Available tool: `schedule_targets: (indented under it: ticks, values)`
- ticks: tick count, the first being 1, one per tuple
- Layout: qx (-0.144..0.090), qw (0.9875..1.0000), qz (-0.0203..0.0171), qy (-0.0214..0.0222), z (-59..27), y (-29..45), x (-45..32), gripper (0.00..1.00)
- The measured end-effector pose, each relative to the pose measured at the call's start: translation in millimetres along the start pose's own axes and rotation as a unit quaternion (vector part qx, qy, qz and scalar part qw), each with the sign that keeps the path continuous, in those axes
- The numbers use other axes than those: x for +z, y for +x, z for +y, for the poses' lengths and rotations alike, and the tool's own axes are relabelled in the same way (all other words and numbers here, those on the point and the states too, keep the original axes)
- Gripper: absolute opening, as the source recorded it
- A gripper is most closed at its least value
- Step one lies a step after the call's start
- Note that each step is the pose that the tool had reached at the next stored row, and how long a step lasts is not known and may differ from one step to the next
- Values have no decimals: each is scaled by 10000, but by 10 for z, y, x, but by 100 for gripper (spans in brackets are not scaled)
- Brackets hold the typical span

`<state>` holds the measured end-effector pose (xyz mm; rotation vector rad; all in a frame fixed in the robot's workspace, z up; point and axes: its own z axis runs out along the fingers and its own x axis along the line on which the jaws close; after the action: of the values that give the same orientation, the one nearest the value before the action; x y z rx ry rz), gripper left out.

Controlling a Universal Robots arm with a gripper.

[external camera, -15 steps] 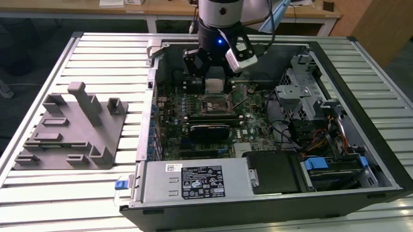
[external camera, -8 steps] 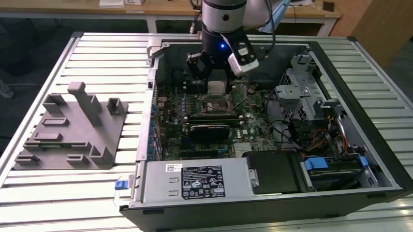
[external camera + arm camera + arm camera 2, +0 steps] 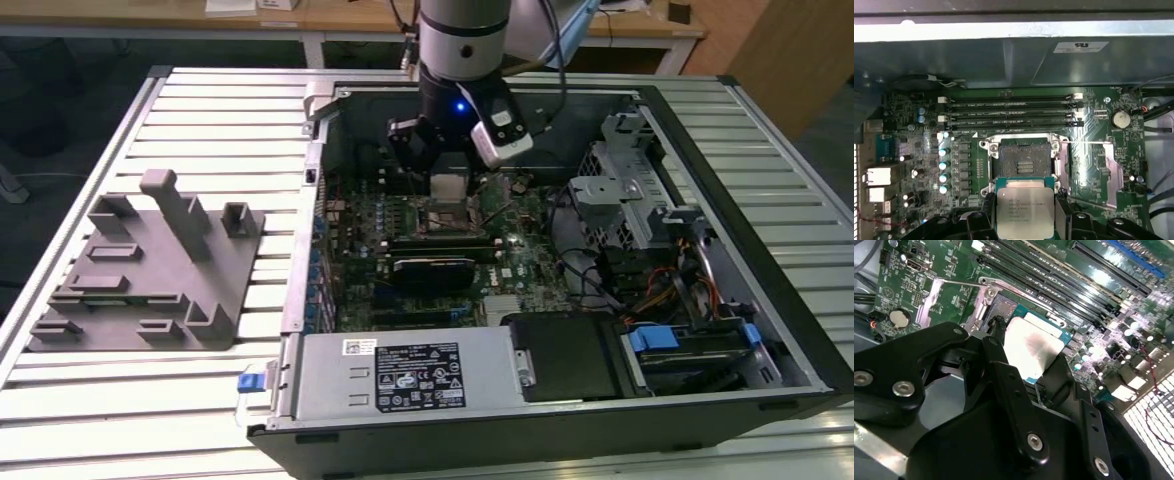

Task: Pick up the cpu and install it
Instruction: 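Pick up the cpu and move it towards the insertion slot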

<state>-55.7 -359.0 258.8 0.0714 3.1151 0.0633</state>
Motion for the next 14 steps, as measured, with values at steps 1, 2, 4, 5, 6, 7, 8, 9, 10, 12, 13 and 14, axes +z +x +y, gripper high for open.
schedule_targets:
  ticks: [1, 2, 4, 5, 6, 7, 8, 9, 10, 12, 13, 14]
  values:
    - [-2, 10000, 0, 0, 8, 1, 18, 55]
    - [-5, 10000, 0, 0, 16, 1, 36, 55]
    - [-16, 10000, 1, 1, 34, 3, 70, 55]
    - [-26, 10000, 1, 0, 42, 4, 88, 55]
    - [-37, 10000, 1, -1, 47, 5, 107, 55]
    - [-49, 10000, 2, -1, 51, 5, 126, 55]
    - [-58, 10000, 3, -1, 54, 6, 144, 55]
    - [-66, 10000, 3, -1, 57, 6, 160, 55]
    - [-70, 10000, 3, 3, 58, 6, 170, 55]
    - [-70, 10000, 3, 16, 58, 7, 171, 55]
    - [-70, 10000, 3, 17, 58, 7, 172, 55]
    - [-70, 10000, 2, 17, 58, 7, 172, 55]
